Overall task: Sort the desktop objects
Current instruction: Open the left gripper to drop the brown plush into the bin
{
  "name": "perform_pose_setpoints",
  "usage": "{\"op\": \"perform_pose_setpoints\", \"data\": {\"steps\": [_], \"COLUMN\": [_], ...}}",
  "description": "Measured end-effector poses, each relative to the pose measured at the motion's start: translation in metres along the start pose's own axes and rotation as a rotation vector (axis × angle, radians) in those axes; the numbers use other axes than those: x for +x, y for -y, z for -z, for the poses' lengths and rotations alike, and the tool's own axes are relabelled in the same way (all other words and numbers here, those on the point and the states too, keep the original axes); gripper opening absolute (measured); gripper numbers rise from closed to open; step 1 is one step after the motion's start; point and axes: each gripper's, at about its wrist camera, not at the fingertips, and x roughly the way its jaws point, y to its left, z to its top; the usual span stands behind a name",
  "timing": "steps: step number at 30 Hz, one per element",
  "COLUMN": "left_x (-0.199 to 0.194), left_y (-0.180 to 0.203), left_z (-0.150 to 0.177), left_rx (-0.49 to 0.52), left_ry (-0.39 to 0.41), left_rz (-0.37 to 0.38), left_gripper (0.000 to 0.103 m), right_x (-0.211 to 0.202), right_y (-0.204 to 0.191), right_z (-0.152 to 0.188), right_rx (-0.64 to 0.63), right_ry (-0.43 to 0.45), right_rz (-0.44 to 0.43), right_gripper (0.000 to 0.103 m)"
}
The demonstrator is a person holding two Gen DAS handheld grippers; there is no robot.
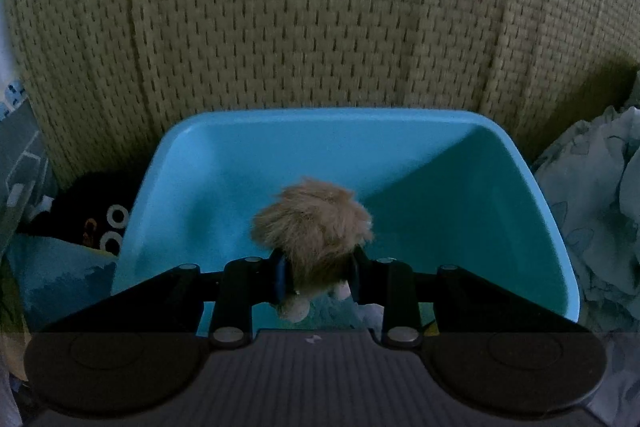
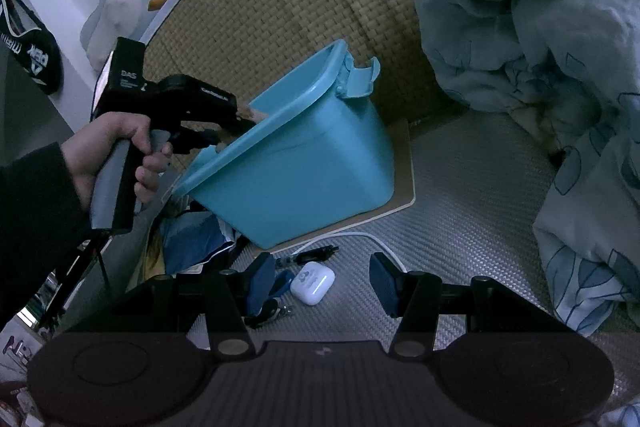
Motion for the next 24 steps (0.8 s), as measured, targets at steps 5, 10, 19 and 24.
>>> {"op": "perform_pose_setpoints", "data": {"steps": [5, 10, 19, 24], "left_x": [0.0034, 0.0042, 0.0005, -0.0012], "left_y": [-0.0004, -0.0003, 0.0019, 0.0014], "left_z": [0.0032, 0.0040, 0.0068, 0.0071], "left_rx": [-0.003, -0.004, -0.003, 0.004], "left_ry": [-0.021, -0.045, -0.062, -0.055], "left_rz": [-0.008, 0.000, -0.027, -0.044], "left_gripper": [0.033, 0.035, 0.040, 0.046], "right_x": [0.0006, 0.0011, 0.0027, 0.0045], "right_y": [-0.0005, -0.0001, -0.0017, -0.0015], "right_z": [0.0008, 0.0013, 0.0027, 0.0028], "right_rx": [0.001, -0.002, -0.006, -0.006], "right_ry": [-0.004, -0.007, -0.012, -0.018], "right_rz": [0.001, 0.000, 0.002, 0.005], "right_gripper": [0.058, 0.058, 0.058, 0.058]}}
